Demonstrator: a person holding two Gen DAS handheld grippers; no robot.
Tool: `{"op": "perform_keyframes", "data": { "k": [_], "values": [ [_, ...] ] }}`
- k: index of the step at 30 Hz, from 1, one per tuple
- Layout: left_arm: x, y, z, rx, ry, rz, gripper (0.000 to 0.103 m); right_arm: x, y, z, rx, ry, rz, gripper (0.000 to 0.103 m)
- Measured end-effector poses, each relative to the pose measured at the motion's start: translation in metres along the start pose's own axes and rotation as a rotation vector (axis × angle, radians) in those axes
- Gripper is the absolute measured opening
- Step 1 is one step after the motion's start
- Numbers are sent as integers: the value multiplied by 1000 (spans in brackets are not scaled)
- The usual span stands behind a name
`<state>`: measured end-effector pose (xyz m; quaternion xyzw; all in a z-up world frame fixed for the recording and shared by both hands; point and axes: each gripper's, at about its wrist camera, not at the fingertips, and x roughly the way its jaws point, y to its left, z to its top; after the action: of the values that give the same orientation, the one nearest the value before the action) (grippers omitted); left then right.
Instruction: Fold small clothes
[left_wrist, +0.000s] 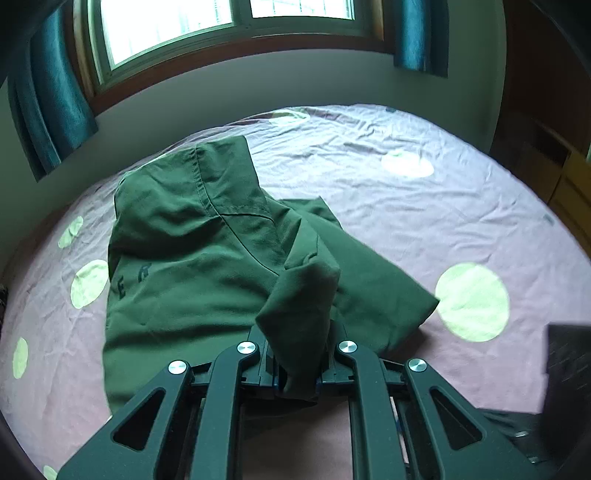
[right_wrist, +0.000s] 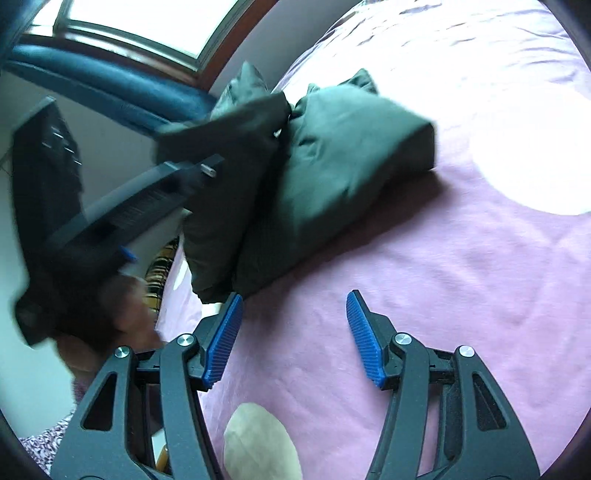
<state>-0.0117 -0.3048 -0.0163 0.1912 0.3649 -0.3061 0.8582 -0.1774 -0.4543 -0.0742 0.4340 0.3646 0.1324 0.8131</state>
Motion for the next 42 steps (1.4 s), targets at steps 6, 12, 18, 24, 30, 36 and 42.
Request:
{"op": "perform_keyframes", "data": {
  "k": [6,12,18,24,30,36,42],
  "values": [
    [2,0,-9,-21,-52,-6,16,-19,-17,4,76,-39,40,58],
    [-34,3,-23,-56,-161,-116,53,-36,-18,11,88,-74,43,59],
    [-85,30,-71,-131,-302,-51,73,-53,-16,12,71,-106,47,64],
    [-78,82,-103,-220,-258,87,73,-56,0,20,43,-110,52,65],
    [-60,116,-120,-300,-172,106,73,-33,29,65,23,-78,47,74],
    [-48,142,-132,-427,-101,44,73,30,51,99,-21,69,-43,74],
    [-37,145,-138,-455,-35,12,73,74,61,106,-99,203,-153,19]
  ]
}}
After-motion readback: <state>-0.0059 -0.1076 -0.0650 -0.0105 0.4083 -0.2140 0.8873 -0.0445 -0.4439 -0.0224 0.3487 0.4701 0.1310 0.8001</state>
